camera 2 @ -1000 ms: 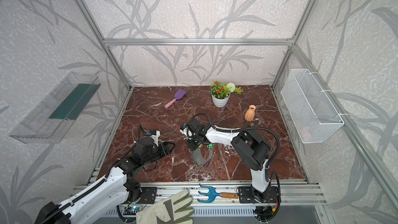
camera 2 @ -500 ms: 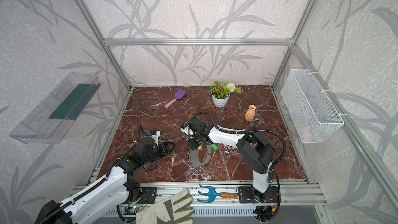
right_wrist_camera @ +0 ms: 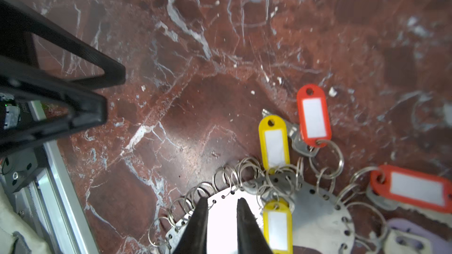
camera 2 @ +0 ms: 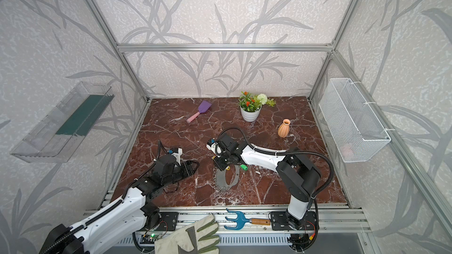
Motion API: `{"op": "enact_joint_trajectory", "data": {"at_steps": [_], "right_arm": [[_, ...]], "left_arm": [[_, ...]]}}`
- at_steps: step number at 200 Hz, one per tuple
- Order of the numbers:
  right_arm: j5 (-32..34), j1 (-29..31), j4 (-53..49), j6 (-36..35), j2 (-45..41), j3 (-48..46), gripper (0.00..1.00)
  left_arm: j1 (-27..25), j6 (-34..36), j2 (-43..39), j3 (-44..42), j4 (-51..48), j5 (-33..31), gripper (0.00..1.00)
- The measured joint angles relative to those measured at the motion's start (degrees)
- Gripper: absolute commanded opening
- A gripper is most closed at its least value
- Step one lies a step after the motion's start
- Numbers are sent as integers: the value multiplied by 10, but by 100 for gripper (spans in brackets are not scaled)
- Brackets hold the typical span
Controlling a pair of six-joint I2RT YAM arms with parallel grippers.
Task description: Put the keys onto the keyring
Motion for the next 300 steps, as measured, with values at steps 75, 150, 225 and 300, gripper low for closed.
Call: {"op": "enact_joint_trajectory", "data": {"at_steps": [75,150,225,300], "right_arm": [[-29,0,22,28,33,-17,24],[-27,0,36,41,69,13,30],[-29,0,51,51,89,31,13],[-54,0,86,60,69,10,0]], "left_arm": [[0,5,4,0,8,9,62],[0,9,-14,0,10,15,62],[0,9,-14,-5,10,15,62],[0,8,-11,-13,17,21,62]]}}
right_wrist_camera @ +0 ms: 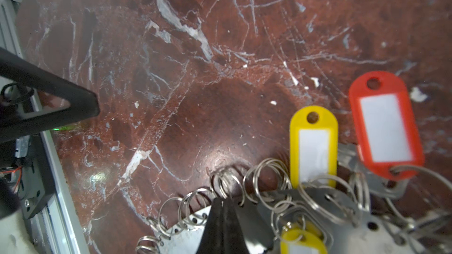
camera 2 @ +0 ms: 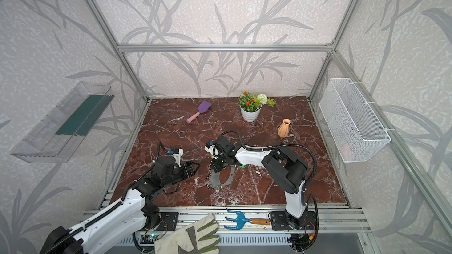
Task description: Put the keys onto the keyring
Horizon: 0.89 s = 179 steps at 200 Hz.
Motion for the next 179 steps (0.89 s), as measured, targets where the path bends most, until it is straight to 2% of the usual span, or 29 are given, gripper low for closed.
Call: {"op": "enact_joint_trajectory", "data": {"at_steps": [20,29,52,76,104,155,179], "right_arm": [[-2,-3,2,0,-37,-21,0],[-3,-5,1,0,-56,-31,5],[6,-9,-10,2,-94,-48,10],[23,-10,-12,12,-121,-81,14],[43,-10,-27,28,-121,-120,15],[73,-17,-34,61,-101,-125,23],[81,-43,-30,76,-101,-130,27]], "left_arm": [[0,0,13,0,12,6,62],[0,0,22,0,17,10,62],[0,0,44,-3,36,26,62],[0,6,67,-3,52,47,75],[0,16,98,-3,72,77,86],[-4,20,208,10,144,144,87],[-20,20,254,29,181,170,88]]}}
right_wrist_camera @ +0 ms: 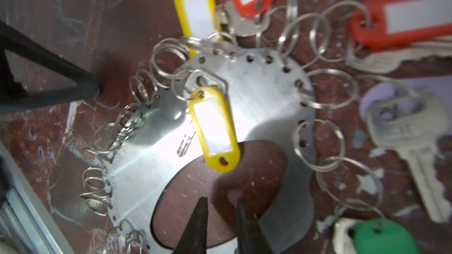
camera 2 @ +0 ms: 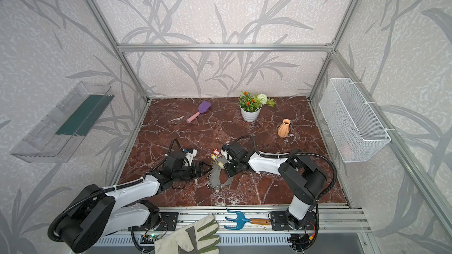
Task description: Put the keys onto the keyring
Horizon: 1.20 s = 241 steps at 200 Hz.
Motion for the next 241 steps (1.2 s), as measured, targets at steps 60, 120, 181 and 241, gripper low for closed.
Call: {"op": "enact_joint_trajectory", "data": {"at_steps": [60,120,181,241], "right_arm": [[2,-77,42,17,17,3,28],[7,-140,72,14,66,55,29],[-10,-139,58,-3,-20,19,43],[-57,-146,57,13,-190,-82,81]], "left_arm": [[-79,-11,125,55,97,43,88],[-108,-74,242,89,289,107,86],[-109,67,2,103,18,-92,96],[-117,233,93,220,-174,-221,50]]}}
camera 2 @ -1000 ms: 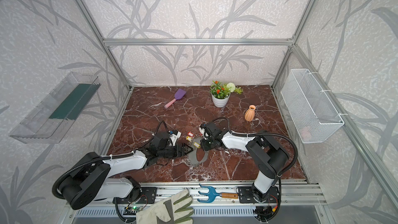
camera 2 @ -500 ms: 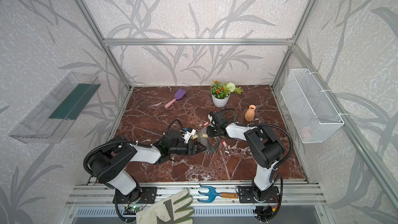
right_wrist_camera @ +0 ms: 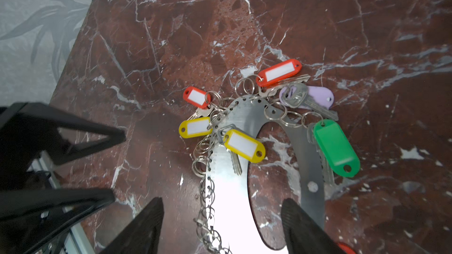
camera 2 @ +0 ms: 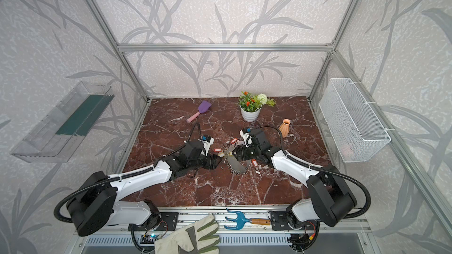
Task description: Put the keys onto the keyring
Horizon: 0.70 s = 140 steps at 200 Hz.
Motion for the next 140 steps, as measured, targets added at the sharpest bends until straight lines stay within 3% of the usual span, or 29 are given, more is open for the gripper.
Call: {"op": "enact_joint_trajectory", "data": {"at_steps": [20,34,58,75,90,140], "right_arm": [[-14,-1,5,16,-18,-26,80],[-26,-2,17,32,-15,-43,73],[-40,-2,34,52,12,-59,51],[-46,-1,51,63,39,-59,28],[-51,-1,64,71,63,-57,17],[-54,-1,83,79,118,-50,7]], "left_arm": [[-9,33,50,33,-29,-22,46],[-14,50,71,53,-44,-35,46],[-26,72,104,94,-62,-60,44],[-34,85,127,120,-70,-73,41],[-40,94,146,136,-78,-79,39],[-51,108,190,167,-101,-96,28]]}}
